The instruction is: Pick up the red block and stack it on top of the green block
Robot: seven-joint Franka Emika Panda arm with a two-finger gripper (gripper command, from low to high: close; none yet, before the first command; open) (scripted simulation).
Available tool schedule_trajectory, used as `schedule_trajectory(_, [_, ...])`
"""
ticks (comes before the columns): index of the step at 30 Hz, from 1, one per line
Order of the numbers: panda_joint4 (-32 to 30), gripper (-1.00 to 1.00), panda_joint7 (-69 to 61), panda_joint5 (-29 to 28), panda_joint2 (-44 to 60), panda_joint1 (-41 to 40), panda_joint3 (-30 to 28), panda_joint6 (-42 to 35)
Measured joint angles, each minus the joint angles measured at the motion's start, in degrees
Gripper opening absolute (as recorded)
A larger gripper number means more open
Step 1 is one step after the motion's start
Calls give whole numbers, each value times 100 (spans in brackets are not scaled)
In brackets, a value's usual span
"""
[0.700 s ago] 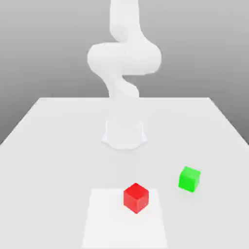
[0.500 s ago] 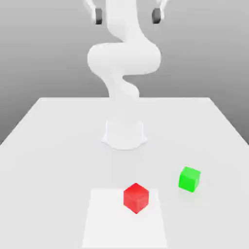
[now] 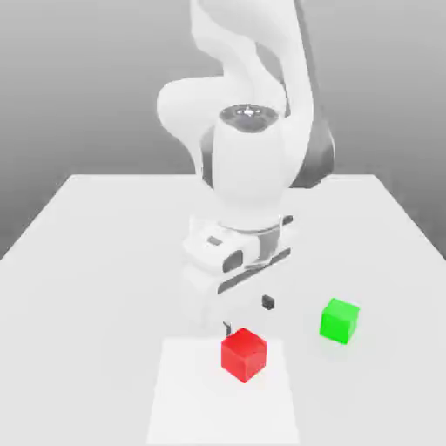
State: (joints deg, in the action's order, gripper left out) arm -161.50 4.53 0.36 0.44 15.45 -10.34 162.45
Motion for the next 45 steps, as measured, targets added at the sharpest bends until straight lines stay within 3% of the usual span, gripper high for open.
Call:
schedule_trajectory(9, [139, 0, -545, 720, 1115, -283, 459, 936])
schedule_trajectory(10, [147, -100, -589, 787, 1232, -352, 547, 1034])
schedule_trajectory(17, [150, -100, -586, 786, 1252, -372, 568, 1043])
schedule_trajectory(29, [-53, -100, 39, -73, -119, -294, 266, -110])
schedule_trajectory(39, [-522, -100, -2482, 131, -1190, 1505, 1129, -756])
schedule_trajectory(45, [-537, -100, -3042, 138, -344, 1923, 1333, 131])
